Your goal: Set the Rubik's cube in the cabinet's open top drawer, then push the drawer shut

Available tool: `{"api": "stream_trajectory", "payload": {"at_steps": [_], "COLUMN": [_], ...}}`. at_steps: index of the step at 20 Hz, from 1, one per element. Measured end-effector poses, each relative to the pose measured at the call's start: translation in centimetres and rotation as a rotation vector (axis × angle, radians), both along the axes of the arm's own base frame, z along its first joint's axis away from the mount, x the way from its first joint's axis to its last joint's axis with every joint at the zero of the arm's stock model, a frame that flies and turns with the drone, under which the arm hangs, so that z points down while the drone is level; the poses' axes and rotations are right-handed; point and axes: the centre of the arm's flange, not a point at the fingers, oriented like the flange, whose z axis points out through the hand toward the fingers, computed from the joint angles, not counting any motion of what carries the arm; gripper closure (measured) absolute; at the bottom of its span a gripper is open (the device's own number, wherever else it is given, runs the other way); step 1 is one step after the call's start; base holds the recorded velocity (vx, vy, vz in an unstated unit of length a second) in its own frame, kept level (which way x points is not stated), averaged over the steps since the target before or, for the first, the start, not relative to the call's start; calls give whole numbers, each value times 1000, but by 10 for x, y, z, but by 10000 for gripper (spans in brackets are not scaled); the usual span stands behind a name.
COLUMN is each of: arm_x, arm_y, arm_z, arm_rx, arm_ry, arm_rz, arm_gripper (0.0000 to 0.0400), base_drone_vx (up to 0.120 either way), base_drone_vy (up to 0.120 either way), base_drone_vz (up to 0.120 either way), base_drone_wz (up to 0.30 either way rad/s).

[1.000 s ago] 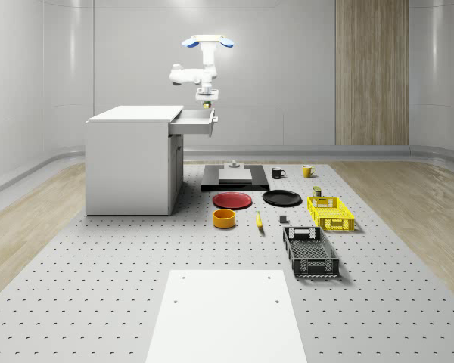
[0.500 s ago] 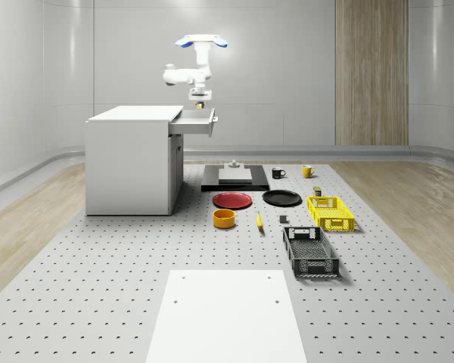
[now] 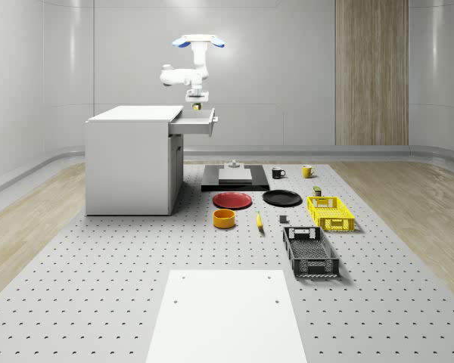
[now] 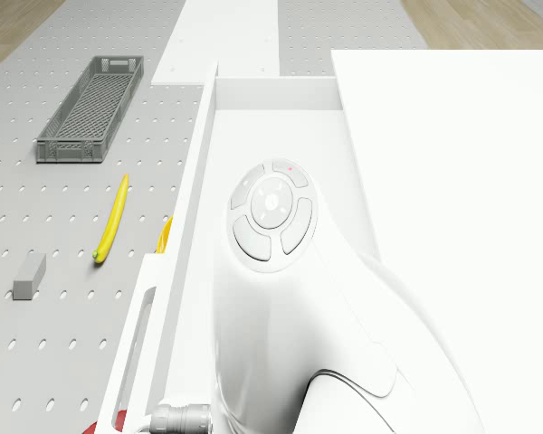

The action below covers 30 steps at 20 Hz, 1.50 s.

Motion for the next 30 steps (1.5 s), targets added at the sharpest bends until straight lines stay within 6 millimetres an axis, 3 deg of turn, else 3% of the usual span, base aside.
{"api": "stream_trajectory", "payload": {"at_steps": [12, 24, 25, 30], "arm_x": [0, 0, 0, 0], "arm_y": [0, 0, 0, 0], "arm_z": [52, 90, 92, 90], "arm_rx": [0, 0, -1, -4], "arm_ry": [0, -1, 0, 1], "arm_rz": [4, 0, 0, -2], "arm_gripper": [80, 80, 53, 16], "base_drone_vx": [0, 0, 0, 0], "base_drone_vy": [0, 0, 0, 0], "base_drone_vz": [0, 0, 0, 0], "base_drone_wz": [0, 0, 0, 0]}}
